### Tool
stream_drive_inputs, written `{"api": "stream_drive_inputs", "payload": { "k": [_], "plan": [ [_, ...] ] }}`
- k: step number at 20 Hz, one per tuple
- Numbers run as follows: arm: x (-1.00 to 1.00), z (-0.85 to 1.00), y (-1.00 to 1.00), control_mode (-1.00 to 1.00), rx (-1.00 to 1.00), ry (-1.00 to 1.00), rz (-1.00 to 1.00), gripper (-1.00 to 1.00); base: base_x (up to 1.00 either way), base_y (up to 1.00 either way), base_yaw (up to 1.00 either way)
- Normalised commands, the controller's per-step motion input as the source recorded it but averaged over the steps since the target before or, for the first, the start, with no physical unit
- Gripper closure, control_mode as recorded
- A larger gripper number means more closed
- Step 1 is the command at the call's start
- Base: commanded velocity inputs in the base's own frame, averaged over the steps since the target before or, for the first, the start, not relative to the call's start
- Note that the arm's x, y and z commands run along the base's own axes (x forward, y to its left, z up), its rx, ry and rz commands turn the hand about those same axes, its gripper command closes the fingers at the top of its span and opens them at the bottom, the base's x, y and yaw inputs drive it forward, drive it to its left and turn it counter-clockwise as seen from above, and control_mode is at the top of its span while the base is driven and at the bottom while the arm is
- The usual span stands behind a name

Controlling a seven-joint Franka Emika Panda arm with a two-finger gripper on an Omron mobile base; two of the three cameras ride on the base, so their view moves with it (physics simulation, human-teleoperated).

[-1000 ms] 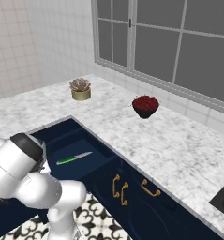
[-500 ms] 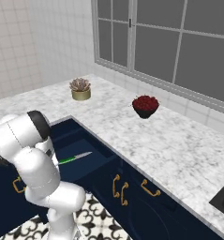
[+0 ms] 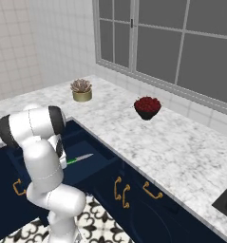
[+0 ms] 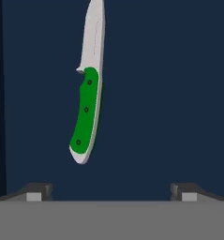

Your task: Pick up the knife from the drawer and place it on the cutting board. Then place the meat from the plate to the cutting board.

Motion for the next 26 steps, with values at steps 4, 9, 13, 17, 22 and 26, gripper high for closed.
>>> {"api": "stream_drive_inputs", "payload": {
  "k": [4,9,13,17,22,26],
  "plan": [
    [0.35,-0.10,-0.09,-1.00,0.00,0.03,0.01,-1.00,0.00,0.00,0.00],
    [0.00,-0.22,-0.09,-1.00,0.00,0.00,0.01,-1.00,0.00,0.00,0.00],
    [0.03,-0.27,-0.20,-1.00,0.00,0.00,0.00,-1.00,0.00,0.00,0.00],
    [0.24,-0.27,-0.06,-1.00,0.00,0.01,0.00,-1.00,0.00,0.00,0.00],
    [0.29,-0.17,0.00,-1.00,-0.02,0.03,0.00,-1.00,0.00,0.00,0.00],
    [0.22,-0.18,0.00,-1.00,-0.03,0.03,0.00,-1.00,0.00,0.00,0.00]
  ]
}}
